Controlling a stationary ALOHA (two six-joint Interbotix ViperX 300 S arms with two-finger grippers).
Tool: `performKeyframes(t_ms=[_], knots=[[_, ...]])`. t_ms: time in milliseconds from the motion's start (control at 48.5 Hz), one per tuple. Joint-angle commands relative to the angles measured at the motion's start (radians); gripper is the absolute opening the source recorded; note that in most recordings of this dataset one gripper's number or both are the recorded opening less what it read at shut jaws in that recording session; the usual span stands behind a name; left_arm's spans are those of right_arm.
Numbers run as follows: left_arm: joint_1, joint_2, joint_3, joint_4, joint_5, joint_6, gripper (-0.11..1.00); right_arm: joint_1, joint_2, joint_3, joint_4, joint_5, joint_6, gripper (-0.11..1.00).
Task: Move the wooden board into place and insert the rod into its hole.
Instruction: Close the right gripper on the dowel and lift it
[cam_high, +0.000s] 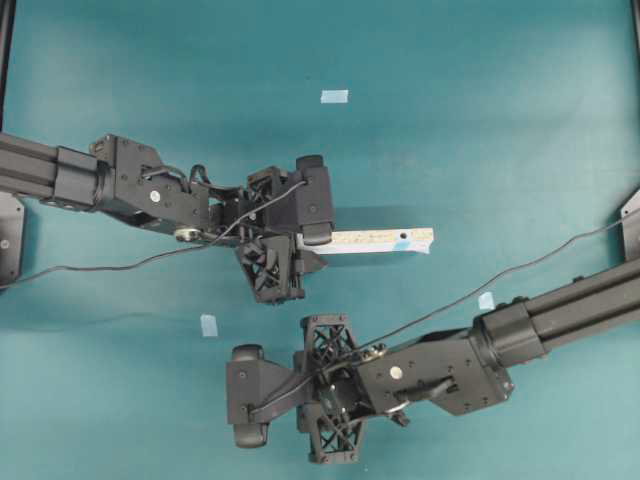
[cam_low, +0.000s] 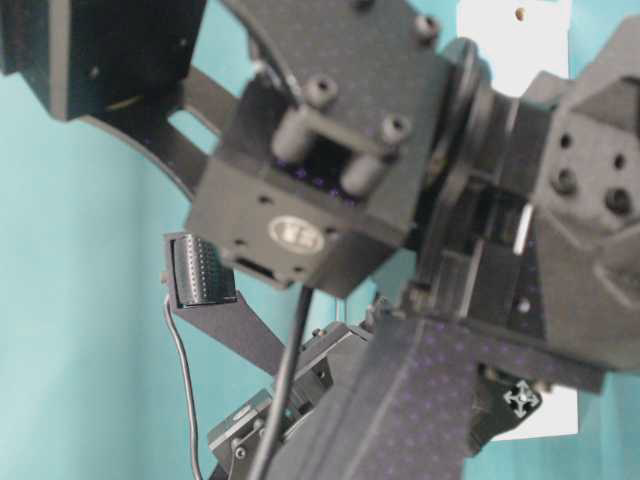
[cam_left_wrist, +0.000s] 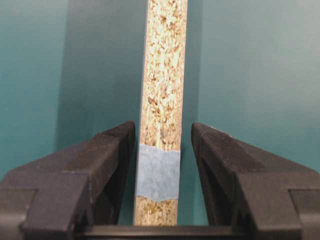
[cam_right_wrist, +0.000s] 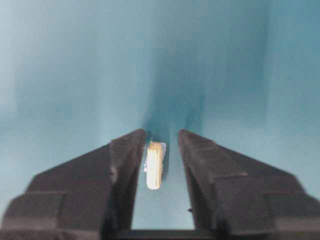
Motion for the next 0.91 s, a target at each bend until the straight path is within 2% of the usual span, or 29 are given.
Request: performKeyframes(t_ms=[0,103,330,577,886], knots=[[-0.002,-0.025,-0.014,0.002,-0.008,-0.008,0.48,0.003,-0.018,-0.018,0.002,0.0,0.003,0.34],[-0.002,-0.025,-0.014,0.002,-0.008,-0.008,0.48,0.003,-0.018,-0.018,0.002,0.003,0.006,0.27],[-0.003,-0.025,-0.011,0.002,-0.008,-0.008,0.48,0.003,-0.018,-0.018,0.005,0.012,0.006,0.28],[-0.002,-0.025,-0.011,0.002,-0.008,-0.008,0.48,0.003,-0.018,-0.02,0.04,0.041,0.003,0.27],[-0.002,-0.026,-0.011,0.002,-0.008,-0.009,0.48,0.0,-0.018,-0.021,0.037,0.021,0.002,0.27]])
